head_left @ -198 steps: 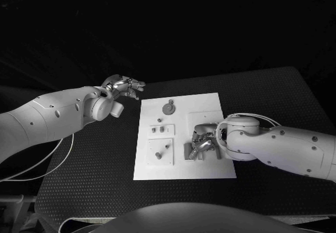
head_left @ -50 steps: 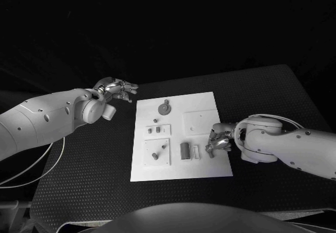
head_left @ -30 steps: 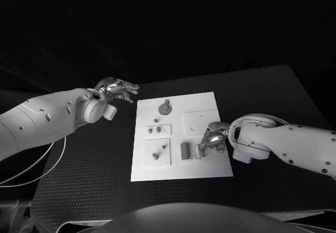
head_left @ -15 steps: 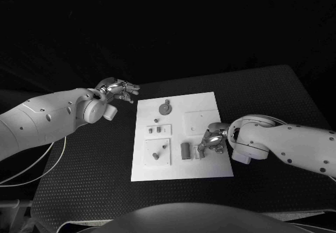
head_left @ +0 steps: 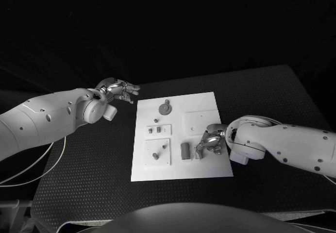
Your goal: Assemble the parts on the task board
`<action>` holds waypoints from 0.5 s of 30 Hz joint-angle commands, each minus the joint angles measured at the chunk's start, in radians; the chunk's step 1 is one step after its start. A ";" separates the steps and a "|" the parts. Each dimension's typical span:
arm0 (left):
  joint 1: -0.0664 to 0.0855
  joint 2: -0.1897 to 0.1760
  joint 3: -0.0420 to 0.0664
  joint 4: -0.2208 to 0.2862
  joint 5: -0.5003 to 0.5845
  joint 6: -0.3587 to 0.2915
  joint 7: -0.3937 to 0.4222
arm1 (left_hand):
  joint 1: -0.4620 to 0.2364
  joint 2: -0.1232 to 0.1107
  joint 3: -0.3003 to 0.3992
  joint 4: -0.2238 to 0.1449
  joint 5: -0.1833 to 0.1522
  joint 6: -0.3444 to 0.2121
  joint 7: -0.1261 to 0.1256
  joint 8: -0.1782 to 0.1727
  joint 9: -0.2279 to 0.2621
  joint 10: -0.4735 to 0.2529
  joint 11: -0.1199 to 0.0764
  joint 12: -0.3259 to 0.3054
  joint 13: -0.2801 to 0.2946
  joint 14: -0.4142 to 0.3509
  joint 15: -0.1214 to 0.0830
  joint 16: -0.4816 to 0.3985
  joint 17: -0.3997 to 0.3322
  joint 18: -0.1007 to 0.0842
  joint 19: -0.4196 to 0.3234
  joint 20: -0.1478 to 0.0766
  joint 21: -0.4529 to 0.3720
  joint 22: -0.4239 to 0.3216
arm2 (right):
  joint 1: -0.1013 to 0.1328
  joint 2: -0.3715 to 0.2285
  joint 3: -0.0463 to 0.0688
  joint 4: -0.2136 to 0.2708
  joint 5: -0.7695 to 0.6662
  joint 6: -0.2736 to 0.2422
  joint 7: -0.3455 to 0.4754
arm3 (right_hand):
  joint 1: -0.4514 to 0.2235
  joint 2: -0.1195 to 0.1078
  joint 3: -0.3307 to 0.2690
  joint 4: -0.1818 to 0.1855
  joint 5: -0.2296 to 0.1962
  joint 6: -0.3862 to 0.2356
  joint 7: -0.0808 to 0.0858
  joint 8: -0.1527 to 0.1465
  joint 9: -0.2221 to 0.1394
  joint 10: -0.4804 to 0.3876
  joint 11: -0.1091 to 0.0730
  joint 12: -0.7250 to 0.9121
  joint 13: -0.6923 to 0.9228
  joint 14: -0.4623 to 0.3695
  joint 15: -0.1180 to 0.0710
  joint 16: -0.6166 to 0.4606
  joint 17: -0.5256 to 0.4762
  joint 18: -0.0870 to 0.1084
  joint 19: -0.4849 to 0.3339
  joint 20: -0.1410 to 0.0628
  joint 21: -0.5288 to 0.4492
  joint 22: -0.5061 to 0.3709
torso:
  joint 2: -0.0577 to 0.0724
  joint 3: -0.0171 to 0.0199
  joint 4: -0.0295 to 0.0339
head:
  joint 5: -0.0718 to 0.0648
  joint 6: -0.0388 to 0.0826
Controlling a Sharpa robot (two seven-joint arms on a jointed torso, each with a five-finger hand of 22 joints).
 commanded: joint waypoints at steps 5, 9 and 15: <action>0.001 -0.001 0.000 0.003 -0.004 0.015 0.002 | -0.012 -0.002 0.007 0.000 -0.002 -0.005 0.003 0.006 -0.001 -0.007 0.002 -0.001 0.001 0.007 -0.001 -0.006 0.001 0.012 0.007 -0.001 -0.005 0.001 | -0.004 0.004 -0.003 -0.004 0.017 0.059 -0.006 | 0.022 0.035 0.044 -0.050 -0.003 -0.007 0.010 0.004 0.003 -0.001 -0.007 0.003 -0.001 0.005 -0.012 -0.005 -0.002 0.031 0.005 0.002 -0.002 0.013 | 0.000 -0.0008 0.0004 | 0.001 0.000; 0.001 -0.001 0.000 0.003 -0.005 0.015 0.002 | -0.012 -0.002 0.007 0.000 -0.002 -0.005 0.003 0.006 -0.001 -0.007 0.002 -0.001 0.001 0.007 -0.001 -0.006 0.001 0.012 0.007 -0.001 -0.005 0.001 | -0.005 0.005 -0.004 -0.004 0.016 0.058 -0.006 | 0.019 0.035 0.043 -0.049 -0.003 -0.007 0.010 0.004 0.002 -0.002 -0.007 0.002 -0.002 0.005 -0.012 -0.006 -0.002 0.031 0.005 0.002 -0.002 0.012 | 0.000 -0.0005 0.0003 | 0.001 0.000; 0.001 0.000 0.000 0.003 -0.005 0.016 0.002 | -0.012 -0.002 0.007 0.000 -0.002 -0.005 0.003 0.006 -0.001 -0.007 0.002 -0.001 0.001 0.007 -0.001 -0.006 0.001 0.012 0.007 0.000 -0.005 0.001 | -0.006 0.008 -0.004 -0.007 0.013 0.040 -0.003 | 0.009 0.033 0.041 -0.046 -0.003 -0.007 0.010 0.005 0.001 -0.004 -0.006 0.002 -0.002 0.005 -0.012 -0.008 -0.003 0.031 0.005 0.004 -0.004 0.011 | 0.000 0.0000 0.0000 | 0.002 0.000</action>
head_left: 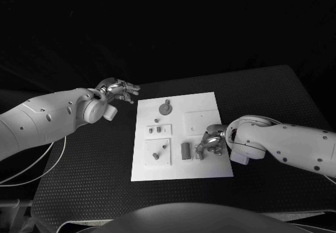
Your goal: Assemble the parts on the task board
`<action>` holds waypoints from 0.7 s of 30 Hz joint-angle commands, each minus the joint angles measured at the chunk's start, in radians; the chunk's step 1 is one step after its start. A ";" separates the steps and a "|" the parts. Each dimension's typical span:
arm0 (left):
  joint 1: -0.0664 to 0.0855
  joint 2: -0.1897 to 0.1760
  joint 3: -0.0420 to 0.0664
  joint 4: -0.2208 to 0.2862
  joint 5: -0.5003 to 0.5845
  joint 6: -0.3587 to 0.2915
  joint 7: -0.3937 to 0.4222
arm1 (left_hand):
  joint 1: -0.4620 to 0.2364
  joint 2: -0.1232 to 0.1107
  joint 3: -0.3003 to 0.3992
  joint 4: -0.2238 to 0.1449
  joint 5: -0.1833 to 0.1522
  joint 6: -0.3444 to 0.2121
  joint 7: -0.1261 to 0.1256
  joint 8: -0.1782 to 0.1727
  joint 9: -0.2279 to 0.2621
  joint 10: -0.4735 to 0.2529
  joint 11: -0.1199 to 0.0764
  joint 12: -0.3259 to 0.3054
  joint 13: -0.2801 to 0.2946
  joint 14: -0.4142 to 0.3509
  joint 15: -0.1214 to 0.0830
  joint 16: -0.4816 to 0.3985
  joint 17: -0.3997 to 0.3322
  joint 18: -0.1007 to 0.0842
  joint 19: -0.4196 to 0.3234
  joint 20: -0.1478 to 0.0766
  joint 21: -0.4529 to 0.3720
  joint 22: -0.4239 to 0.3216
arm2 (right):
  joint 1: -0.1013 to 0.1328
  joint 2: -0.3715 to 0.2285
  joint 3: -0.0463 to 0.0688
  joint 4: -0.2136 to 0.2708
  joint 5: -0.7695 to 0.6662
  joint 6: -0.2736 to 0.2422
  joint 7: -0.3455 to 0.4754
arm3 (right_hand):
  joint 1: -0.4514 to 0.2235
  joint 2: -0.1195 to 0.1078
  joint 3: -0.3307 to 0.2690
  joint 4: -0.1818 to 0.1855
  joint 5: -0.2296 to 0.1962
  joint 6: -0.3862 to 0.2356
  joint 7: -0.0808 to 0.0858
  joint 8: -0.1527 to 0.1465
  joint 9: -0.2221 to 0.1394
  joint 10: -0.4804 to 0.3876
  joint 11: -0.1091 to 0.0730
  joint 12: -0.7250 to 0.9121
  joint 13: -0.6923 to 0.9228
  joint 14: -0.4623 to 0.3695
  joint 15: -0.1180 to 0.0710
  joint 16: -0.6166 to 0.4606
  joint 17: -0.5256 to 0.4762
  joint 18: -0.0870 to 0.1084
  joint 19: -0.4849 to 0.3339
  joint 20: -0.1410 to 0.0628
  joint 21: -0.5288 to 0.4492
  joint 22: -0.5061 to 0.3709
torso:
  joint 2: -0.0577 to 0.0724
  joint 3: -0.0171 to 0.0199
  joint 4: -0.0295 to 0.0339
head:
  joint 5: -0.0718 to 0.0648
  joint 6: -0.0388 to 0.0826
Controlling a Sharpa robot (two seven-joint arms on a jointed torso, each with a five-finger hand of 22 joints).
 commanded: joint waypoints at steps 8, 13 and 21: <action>0.001 0.001 0.000 0.001 -0.003 0.016 0.003 | -0.010 0.001 0.007 0.001 -0.002 -0.006 0.004 0.006 -0.001 -0.007 0.002 -0.001 0.001 0.007 -0.001 -0.007 0.002 0.012 0.005 -0.001 -0.005 0.002 | -0.009 0.008 -0.004 -0.003 0.004 -0.035 0.016 | 0.002 0.027 0.043 -0.035 0.001 -0.006 0.010 0.007 -0.002 -0.003 -0.007 0.003 -0.002 0.005 -0.013 -0.005 -0.001 0.031 0.008 0.004 -0.006 0.010 | 0.000 0.0008 -0.0007 | 0.001 0.000; 0.001 0.002 0.000 0.001 -0.003 0.018 0.002 | -0.010 0.002 0.007 0.001 -0.002 -0.006 0.004 0.006 -0.001 -0.007 0.002 -0.001 0.001 0.007 -0.001 -0.007 0.002 0.012 0.005 0.000 -0.005 0.002 | -0.009 0.010 -0.004 -0.002 0.005 -0.031 0.018 | -0.006 0.023 0.043 -0.028 0.001 -0.003 0.008 0.009 -0.003 -0.003 -0.008 0.005 -0.002 0.006 -0.014 -0.005 -0.001 0.031 0.011 0.004 -0.007 0.009 | 0.000 0.0005 -0.0002 | 0.002 0.000; 0.001 0.003 0.000 0.001 -0.003 0.021 0.001 | -0.011 0.002 0.007 0.002 -0.002 -0.006 0.004 0.006 -0.001 -0.007 0.002 -0.002 0.001 0.007 -0.001 -0.007 0.002 0.012 0.005 0.000 -0.005 0.002 | -0.009 0.017 -0.004 -0.005 0.005 -0.023 0.016 | -0.019 0.016 0.044 -0.013 0.001 -0.002 0.007 0.012 -0.005 -0.002 -0.009 0.006 -0.002 0.007 -0.016 -0.005 0.000 0.031 0.014 0.003 -0.008 0.009 | 0.000 -0.0004 -0.0002 | 0.002 0.000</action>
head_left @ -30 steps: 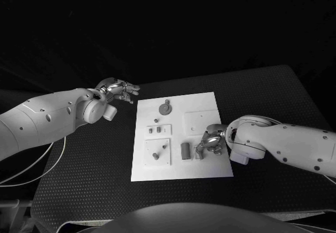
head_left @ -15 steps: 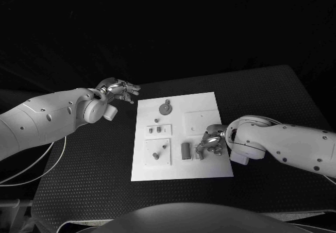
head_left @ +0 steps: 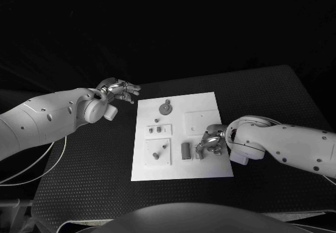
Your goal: Assemble the parts on the task board
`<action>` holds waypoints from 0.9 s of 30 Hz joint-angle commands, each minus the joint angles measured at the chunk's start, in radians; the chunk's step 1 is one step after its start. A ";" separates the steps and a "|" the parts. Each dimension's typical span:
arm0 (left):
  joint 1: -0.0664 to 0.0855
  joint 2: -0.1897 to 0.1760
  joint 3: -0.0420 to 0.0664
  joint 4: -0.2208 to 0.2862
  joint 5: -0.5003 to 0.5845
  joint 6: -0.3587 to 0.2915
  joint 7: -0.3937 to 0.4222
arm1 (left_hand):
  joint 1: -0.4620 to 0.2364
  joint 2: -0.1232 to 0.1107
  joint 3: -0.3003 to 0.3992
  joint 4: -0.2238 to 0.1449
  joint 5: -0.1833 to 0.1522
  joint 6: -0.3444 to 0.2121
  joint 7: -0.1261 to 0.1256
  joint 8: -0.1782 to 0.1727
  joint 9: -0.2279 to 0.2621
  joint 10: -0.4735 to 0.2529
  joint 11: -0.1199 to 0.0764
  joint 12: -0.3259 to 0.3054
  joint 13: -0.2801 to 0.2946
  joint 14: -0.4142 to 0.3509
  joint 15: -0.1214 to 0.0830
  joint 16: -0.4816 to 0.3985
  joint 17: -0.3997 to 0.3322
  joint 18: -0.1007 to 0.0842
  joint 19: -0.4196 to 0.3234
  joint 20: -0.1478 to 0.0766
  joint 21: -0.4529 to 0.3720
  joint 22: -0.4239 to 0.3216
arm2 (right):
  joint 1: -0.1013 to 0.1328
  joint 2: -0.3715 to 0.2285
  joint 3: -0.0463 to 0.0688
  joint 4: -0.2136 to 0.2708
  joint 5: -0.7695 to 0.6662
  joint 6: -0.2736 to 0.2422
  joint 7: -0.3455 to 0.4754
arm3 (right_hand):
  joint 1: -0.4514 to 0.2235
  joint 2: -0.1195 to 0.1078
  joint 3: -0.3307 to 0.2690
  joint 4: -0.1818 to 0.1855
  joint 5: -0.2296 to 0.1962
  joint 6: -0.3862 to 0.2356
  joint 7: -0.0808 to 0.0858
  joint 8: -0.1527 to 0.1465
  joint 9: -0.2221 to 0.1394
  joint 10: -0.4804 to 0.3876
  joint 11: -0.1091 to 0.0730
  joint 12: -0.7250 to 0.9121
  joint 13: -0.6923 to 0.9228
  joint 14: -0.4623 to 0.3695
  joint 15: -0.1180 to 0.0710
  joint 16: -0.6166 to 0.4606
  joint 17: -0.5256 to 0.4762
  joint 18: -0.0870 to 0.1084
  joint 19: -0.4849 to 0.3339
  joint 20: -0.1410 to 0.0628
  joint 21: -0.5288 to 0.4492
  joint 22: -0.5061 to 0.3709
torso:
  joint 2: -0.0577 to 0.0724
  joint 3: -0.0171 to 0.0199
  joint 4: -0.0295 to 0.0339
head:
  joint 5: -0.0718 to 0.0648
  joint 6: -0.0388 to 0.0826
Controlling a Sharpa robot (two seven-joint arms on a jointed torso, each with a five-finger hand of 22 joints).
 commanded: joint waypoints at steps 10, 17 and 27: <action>0.001 0.001 0.000 0.001 -0.003 0.017 0.002 | -0.011 0.003 0.007 0.002 -0.002 -0.006 0.004 0.006 -0.002 -0.007 0.003 -0.002 0.001 0.007 0.000 -0.007 0.001 0.013 0.005 -0.001 -0.006 0.001 | -0.008 0.012 -0.003 0.001 0.005 -0.014 0.021 | -0.025 0.000 0.034 0.002 0.003 0.000 0.006 0.007 -0.005 0.003 -0.008 0.009 -0.001 0.009 -0.015 -0.004 0.001 0.031 0.011 -0.003 -0.004 0.009 | 0.000 -0.0009 0.0006 | 0.000 0.000; 0.001 0.003 0.000 0.000 -0.004 0.020 0.002 | -0.011 0.003 0.007 0.002 -0.002 -0.007 0.004 0.006 -0.002 -0.008 0.003 -0.002 0.001 0.007 0.000 -0.007 0.001 0.013 0.005 0.000 -0.006 0.002 | -0.008 0.013 -0.003 0.002 0.005 -0.017 0.026 | -0.046 -0.005 0.031 0.020 0.003 -0.001 0.006 0.008 -0.008 0.002 -0.009 0.011 -0.001 0.009 -0.015 -0.005 0.001 0.031 0.011 -0.004 -0.006 0.010 | 0.000 0.0000 -0.0002 | 0.001 0.000; 0.001 0.004 0.000 0.000 -0.004 0.022 0.000 | -0.012 0.003 0.007 0.002 -0.002 -0.007 0.004 0.006 -0.002 -0.008 0.003 -0.002 0.002 0.007 0.000 -0.007 0.001 0.013 0.005 0.000 -0.006 0.002 | -0.008 0.015 -0.003 0.005 0.005 -0.021 0.029 | -0.060 -0.009 0.030 0.029 0.003 -0.001 0.005 0.010 -0.010 0.001 -0.009 0.012 -0.001 0.009 -0.016 -0.005 0.002 0.031 0.012 -0.005 -0.006 0.011 | 0.000 -0.0002 0.0001 | 0.000 0.000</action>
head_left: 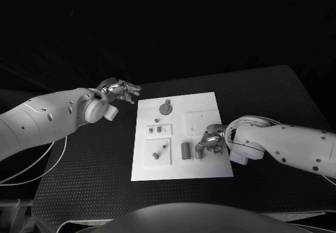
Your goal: Assemble the parts on the task board
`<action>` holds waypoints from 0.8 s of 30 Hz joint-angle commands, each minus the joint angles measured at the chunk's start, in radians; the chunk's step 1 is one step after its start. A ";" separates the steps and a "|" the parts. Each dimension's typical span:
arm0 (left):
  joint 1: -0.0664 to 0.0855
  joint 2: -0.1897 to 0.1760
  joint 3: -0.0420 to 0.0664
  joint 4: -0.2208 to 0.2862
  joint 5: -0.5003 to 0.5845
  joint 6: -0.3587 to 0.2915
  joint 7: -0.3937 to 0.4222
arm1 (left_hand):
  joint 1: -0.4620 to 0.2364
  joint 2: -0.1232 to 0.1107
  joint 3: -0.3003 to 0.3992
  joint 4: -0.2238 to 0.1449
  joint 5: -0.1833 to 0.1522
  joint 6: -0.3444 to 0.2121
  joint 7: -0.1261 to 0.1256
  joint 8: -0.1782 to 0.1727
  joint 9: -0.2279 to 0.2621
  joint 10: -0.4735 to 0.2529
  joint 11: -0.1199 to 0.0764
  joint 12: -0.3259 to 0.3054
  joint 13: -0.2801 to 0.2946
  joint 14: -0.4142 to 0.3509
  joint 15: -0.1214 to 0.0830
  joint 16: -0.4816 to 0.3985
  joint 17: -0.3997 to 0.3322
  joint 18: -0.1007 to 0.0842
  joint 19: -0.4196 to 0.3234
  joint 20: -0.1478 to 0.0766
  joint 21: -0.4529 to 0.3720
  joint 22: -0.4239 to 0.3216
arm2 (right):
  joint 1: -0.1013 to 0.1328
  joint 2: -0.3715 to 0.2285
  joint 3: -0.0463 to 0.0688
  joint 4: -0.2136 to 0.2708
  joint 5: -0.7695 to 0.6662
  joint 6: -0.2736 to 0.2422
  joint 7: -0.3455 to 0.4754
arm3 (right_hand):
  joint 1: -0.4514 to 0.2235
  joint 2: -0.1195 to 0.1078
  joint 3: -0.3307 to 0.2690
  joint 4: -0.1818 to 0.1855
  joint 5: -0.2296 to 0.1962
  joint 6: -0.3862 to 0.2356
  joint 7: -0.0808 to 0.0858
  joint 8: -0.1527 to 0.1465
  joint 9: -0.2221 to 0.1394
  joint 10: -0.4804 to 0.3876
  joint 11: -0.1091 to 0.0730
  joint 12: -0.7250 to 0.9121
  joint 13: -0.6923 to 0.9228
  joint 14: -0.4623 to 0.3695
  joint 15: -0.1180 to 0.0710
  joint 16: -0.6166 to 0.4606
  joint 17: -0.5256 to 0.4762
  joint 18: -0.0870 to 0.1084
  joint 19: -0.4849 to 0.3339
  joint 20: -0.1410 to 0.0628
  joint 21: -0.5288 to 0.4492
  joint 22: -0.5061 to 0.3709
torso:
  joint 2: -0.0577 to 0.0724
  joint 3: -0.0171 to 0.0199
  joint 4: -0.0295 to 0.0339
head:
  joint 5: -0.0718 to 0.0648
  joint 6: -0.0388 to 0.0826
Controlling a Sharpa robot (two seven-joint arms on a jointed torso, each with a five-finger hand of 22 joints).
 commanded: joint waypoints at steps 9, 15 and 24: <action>0.001 0.003 0.000 0.001 -0.003 0.015 0.001 | -0.009 0.000 0.005 -0.001 -0.002 -0.002 0.002 0.006 -0.001 -0.008 0.003 -0.002 0.002 0.007 0.000 -0.003 0.001 0.013 0.006 -0.002 -0.006 0.001 | -0.008 0.015 -0.003 0.005 0.003 -0.006 0.034 | -0.016 -0.021 0.000 0.013 0.003 -0.004 0.005 0.004 -0.004 -0.004 -0.006 0.004 -0.002 0.008 -0.016 -0.006 0.001 0.031 0.002 -0.008 -0.008 0.011 | 0.000 -0.0001 -0.0002 | 0.000 0.000; 0.001 0.003 0.000 0.001 -0.003 0.016 0.001 | -0.009 0.000 0.005 -0.001 -0.002 -0.002 0.002 0.006 -0.001 -0.008 0.003 -0.002 0.002 0.007 0.000 -0.003 0.001 0.013 0.006 -0.002 -0.006 0.002 | -0.008 0.017 -0.003 0.006 0.002 -0.001 0.036 | -0.017 -0.041 0.004 0.020 0.003 -0.005 0.006 0.005 -0.007 -0.005 -0.005 0.004 -0.002 0.008 -0.016 -0.008 0.001 0.031 0.003 -0.009 -0.009 0.011 | 0.000 -0.0003 -0.0005 | 0.000 0.000; 0.001 0.003 0.000 0.001 -0.003 0.015 0.001 | -0.009 0.000 0.005 -0.001 -0.002 -0.002 0.002 0.006 -0.001 -0.008 0.003 -0.002 0.002 0.007 0.000 -0.003 0.001 0.013 0.006 -0.002 -0.007 0.002 | -0.008 0.018 -0.003 0.004 -0.004 0.000 0.038 | -0.019 -0.104 0.017 0.079 0.002 -0.016 0.009 0.005 -0.014 -0.010 -0.003 0.006 -0.003 0.009 -0.014 -0.012 0.000 0.031 0.006 -0.011 -0.014 0.010 | 0.000 -0.0006 -0.0001 | 0.000 0.000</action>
